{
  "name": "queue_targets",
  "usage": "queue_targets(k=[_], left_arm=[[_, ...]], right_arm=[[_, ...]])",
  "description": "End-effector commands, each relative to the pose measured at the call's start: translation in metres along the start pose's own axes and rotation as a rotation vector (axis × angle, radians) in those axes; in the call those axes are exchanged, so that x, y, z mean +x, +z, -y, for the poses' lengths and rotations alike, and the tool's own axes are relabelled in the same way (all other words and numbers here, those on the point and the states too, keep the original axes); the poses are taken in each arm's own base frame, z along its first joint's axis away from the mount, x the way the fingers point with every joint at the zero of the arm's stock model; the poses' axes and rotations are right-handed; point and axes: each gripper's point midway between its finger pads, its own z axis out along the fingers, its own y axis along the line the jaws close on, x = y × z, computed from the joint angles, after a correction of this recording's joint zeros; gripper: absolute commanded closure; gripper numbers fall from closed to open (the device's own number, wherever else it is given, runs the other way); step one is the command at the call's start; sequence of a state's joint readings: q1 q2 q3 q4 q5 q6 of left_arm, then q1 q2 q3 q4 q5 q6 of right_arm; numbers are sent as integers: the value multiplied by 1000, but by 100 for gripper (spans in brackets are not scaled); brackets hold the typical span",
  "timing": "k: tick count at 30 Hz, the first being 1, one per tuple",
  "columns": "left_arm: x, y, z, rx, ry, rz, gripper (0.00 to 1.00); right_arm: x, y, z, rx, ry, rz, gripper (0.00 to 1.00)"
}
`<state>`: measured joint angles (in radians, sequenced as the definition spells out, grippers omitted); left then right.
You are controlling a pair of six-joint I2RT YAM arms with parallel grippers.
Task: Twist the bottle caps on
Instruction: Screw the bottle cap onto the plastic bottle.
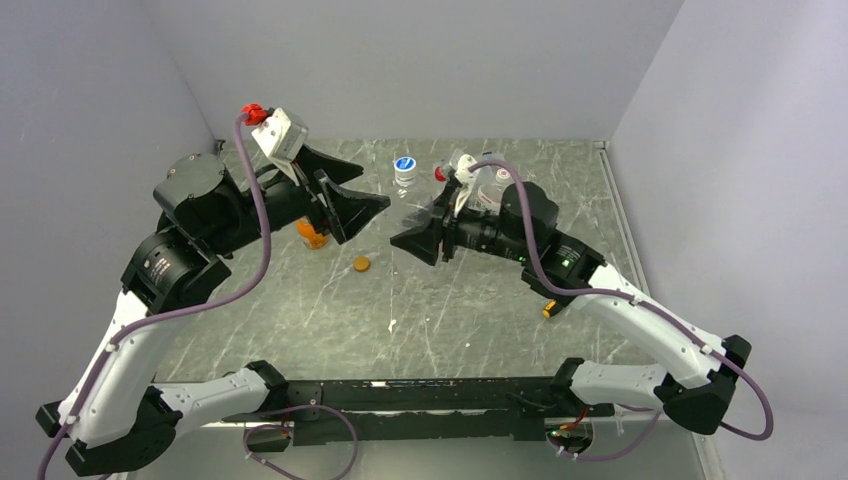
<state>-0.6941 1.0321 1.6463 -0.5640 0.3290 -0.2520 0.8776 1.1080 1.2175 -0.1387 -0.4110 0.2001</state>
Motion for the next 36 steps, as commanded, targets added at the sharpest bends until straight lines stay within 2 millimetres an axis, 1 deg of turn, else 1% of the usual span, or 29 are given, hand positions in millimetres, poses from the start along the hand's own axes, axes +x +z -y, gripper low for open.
queue_targets(k=[1, 4, 6, 9, 14, 23, 36], left_arm=[[-21, 2, -24, -128, 37, 100, 18], [-22, 10, -30, -149, 27, 120, 20], [-20, 15, -41, -192, 18, 129, 21], [-19, 21, -51, -237, 1, 140, 23], [-16, 27, -62, -284, -14, 135, 27], [-7, 42, -67, -281, -38, 112, 34], [3, 55, -72, -276, -43, 83, 42]], right_arm=[[-19, 6, 39, 277, -17, 65, 81], [-15, 12, 51, 352, -2, 65, 81], [-14, 16, 55, 383, 6, 70, 81], [-14, 20, 58, 399, 16, 78, 82], [-13, 25, 58, 408, 24, 82, 82], [-10, 34, 57, 400, 22, 66, 82], [-8, 40, 56, 393, 16, 50, 82]])
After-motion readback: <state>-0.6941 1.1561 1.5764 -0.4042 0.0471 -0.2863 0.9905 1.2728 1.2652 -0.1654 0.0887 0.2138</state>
